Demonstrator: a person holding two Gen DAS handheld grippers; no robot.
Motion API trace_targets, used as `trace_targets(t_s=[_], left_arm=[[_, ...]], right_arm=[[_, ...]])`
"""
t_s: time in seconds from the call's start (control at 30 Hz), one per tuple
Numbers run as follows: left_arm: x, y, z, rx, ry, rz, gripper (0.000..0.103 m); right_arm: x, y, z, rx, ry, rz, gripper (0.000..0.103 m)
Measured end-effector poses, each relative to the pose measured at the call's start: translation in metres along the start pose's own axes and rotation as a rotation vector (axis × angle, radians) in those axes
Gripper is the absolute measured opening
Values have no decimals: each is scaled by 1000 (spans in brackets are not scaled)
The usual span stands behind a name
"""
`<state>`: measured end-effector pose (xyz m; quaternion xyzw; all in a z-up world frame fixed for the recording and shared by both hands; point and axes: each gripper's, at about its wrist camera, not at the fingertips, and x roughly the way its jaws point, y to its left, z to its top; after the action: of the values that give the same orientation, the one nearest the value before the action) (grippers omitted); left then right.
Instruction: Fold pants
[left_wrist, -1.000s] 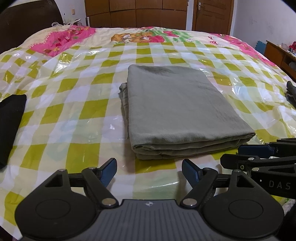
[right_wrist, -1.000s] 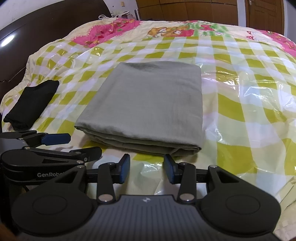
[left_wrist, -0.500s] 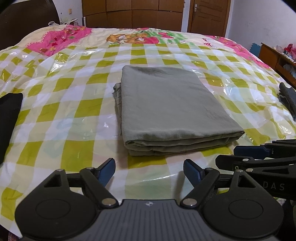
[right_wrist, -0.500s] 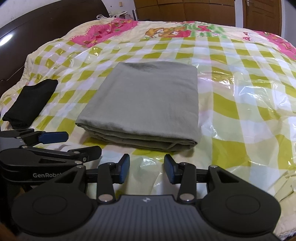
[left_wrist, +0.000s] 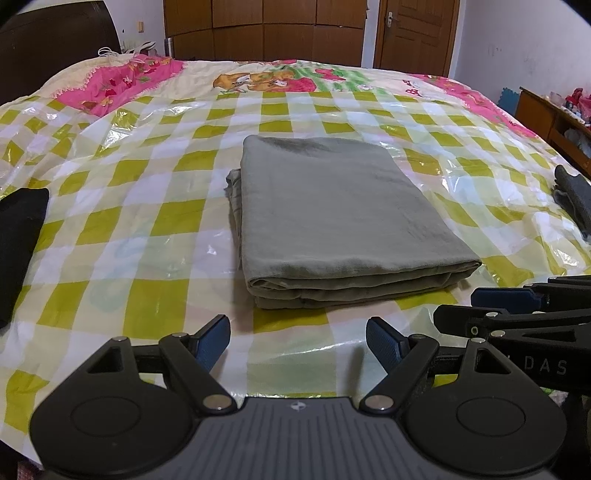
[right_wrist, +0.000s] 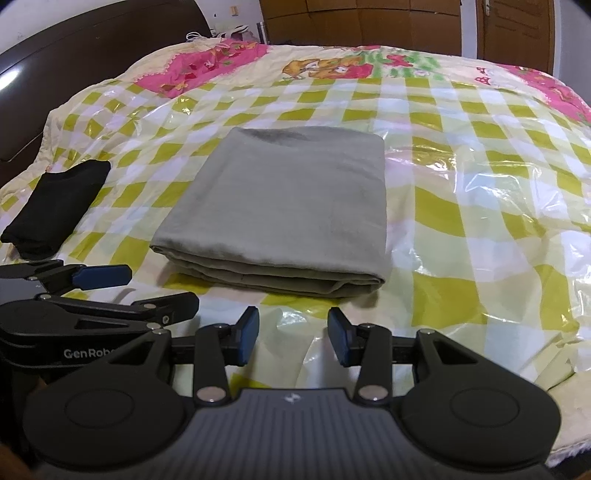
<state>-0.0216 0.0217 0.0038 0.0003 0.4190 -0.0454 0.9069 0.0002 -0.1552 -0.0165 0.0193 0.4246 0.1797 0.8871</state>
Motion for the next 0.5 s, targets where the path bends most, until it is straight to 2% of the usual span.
trace_targets(t_s=[0.5], left_arm=[[-8,-3,-2,8,-20,17,95]], right_arm=[[-11,5,-1,-7,-19,-22,42]])
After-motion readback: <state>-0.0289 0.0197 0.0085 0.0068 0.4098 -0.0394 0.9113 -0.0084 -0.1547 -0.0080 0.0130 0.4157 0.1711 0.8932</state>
